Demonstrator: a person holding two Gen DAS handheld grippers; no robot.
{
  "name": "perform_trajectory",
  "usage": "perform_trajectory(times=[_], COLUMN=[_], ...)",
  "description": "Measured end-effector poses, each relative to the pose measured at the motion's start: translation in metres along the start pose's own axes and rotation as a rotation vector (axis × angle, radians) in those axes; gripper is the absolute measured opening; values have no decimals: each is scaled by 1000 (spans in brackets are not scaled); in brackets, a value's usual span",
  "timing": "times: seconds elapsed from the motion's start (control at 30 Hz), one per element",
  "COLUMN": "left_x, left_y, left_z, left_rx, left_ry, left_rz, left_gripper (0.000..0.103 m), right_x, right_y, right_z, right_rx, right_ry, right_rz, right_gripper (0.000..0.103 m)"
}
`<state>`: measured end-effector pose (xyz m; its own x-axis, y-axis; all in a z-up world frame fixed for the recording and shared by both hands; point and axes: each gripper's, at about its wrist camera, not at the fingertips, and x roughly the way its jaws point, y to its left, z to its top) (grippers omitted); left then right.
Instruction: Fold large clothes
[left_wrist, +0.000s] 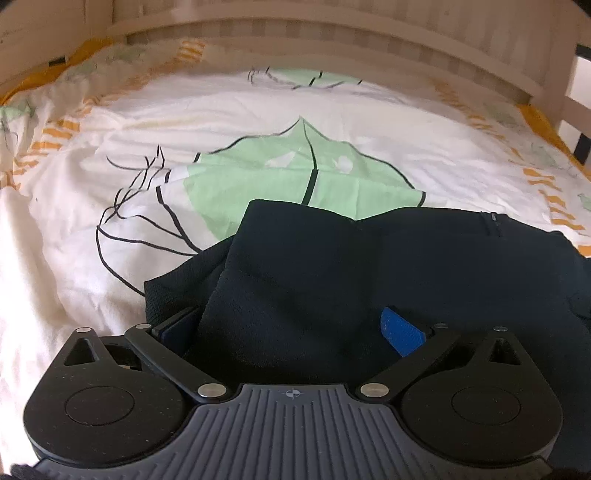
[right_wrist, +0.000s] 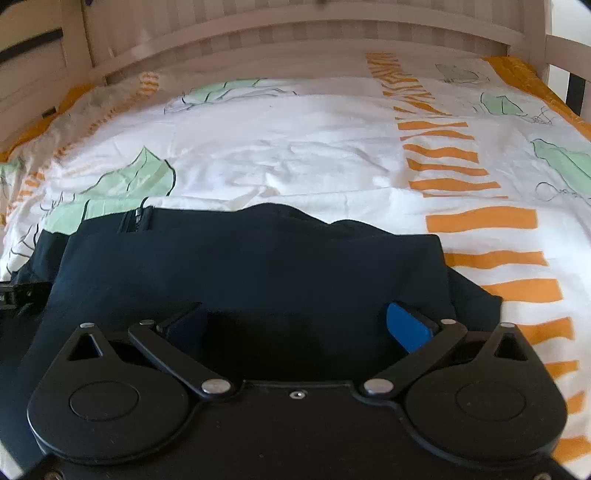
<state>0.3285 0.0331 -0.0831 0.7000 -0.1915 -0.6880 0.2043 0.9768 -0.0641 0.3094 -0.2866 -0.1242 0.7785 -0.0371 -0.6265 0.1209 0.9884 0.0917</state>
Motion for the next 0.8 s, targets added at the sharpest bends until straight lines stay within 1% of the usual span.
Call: perform_trajectory(times=[0.1,0.33,0.5,0.57,0.67,0.73,0.8], left_x=[-2,0,0,1,-3,-14,-29], left_y=[-1,-6,-7,-6,0,8,19], left_z=[-7,-8,-8,-5,3,3,-3], left_rx=[0,2,11,6,-21,-71,-125], left_ry=[-34,-70,-71,-56,8,45,51], left_rz=[2,13,21,16,-10,-40,-75], left_gripper=[103,103,103,103,103,103,103], right_x=[-3,-3,-2,-2,-2,-4,-10], right_y=[1,1,1,1,0,-2,-3], right_z=[-9,-12,-13,-12,-10,-6,-4], right_rx=[-3,-7,-9,-9,-7,-4,-8], right_ry=[-54,-98,-110,-108,-91,-62,-26], right_rz=[-4,-4,-6,-5,-3,6,16], right_gripper=[103,103,103,103,103,103,103])
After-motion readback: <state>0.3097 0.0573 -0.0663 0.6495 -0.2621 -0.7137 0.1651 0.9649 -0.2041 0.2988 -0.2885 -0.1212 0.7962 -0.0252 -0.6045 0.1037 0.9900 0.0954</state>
